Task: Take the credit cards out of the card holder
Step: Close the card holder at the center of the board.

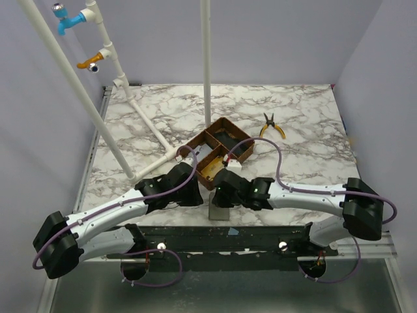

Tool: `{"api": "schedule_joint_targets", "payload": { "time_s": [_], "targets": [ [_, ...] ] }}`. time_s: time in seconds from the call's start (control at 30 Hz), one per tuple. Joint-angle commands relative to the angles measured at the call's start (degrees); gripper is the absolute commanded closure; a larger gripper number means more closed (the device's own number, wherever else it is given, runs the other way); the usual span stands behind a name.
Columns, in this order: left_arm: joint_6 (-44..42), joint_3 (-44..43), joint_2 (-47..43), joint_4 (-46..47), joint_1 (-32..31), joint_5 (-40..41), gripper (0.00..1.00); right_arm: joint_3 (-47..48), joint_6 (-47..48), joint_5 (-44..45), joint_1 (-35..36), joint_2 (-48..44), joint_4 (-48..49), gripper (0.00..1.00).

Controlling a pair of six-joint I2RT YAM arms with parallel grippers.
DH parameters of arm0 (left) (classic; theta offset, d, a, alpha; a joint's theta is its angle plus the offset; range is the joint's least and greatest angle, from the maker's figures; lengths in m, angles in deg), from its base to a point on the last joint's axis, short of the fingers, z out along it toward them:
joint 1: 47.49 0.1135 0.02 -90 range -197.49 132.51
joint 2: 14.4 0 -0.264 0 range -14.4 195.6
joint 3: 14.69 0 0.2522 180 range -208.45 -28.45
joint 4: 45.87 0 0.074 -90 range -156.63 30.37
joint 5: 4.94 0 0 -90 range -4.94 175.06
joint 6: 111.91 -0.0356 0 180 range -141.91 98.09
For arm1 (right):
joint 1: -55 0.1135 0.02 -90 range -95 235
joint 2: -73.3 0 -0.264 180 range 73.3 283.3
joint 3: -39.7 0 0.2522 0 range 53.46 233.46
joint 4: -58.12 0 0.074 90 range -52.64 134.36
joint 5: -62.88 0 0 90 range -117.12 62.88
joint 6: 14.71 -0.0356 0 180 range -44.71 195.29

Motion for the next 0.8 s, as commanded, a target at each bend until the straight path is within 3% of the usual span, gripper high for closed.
{"api": "schedule_joint_targets", "payload": {
  "time_s": [0.0,0.2,0.6,0.77],
  "targets": [
    [-0.56,0.96,-1.86,-2.9,1.49,2.18,0.79,3.62,1.74,0.59,2.52,4.63,-1.92,0.83],
    [-1.61,0.42,-3.61,-5.06,3.53,2.26,0.78,5.18,1.9,0.46,3.29,6.07,-0.75,0.53],
    [-4.71,-1.51,-7.31,-8.94,7.57,2.18,0.77,7.9,2.49,-0.71,3.32,7.51,1.53,0.41],
    [-5.81,-1.78,-8.9,-9.99,8.65,1.83,0.76,9.28,2.93,-0.74,3.67,8.21,1.19,0.27]
  ]
}}
